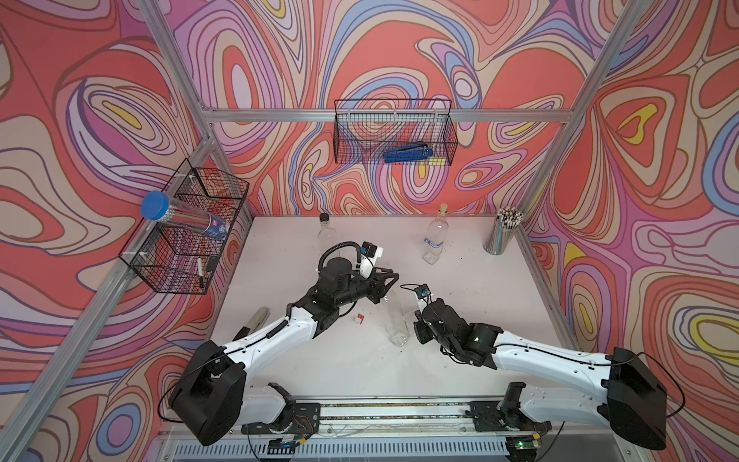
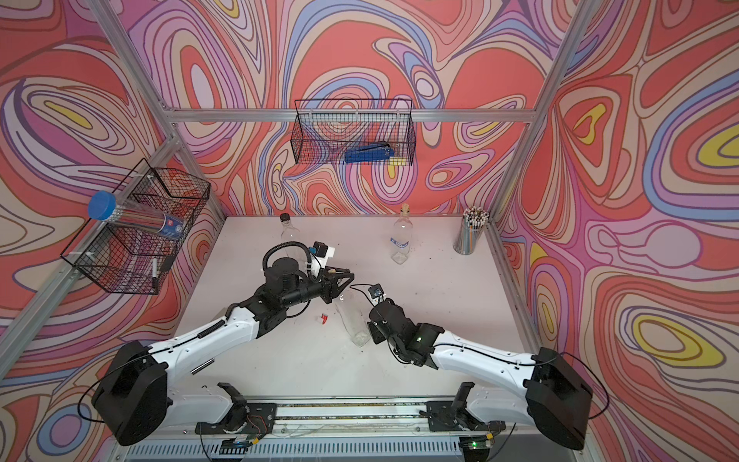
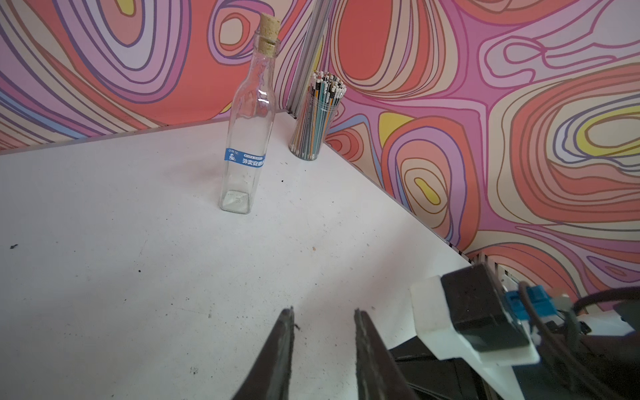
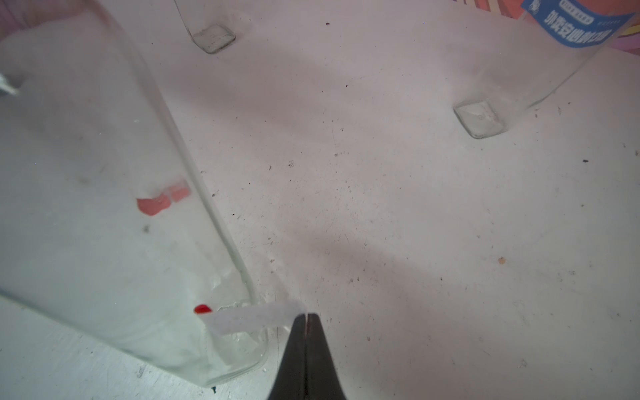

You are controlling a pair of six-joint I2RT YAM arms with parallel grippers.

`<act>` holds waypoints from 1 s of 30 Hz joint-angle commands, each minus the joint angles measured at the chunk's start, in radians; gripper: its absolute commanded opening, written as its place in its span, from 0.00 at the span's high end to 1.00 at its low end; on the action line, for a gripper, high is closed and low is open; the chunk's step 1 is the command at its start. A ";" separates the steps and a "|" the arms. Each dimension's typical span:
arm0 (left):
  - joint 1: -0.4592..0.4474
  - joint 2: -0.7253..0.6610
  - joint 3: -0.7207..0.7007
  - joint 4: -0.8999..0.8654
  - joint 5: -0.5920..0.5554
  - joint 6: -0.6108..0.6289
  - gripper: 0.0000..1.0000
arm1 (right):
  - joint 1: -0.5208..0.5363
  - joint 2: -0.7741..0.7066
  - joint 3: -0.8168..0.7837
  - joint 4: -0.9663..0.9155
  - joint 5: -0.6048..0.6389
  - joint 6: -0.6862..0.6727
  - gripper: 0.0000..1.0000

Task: Remove the label from the bottle
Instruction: Tear open the label from the bottle.

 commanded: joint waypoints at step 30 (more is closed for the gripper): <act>-0.002 -0.016 0.002 -0.029 0.019 0.043 1.00 | -0.033 -0.022 -0.012 -0.011 0.024 -0.002 1.00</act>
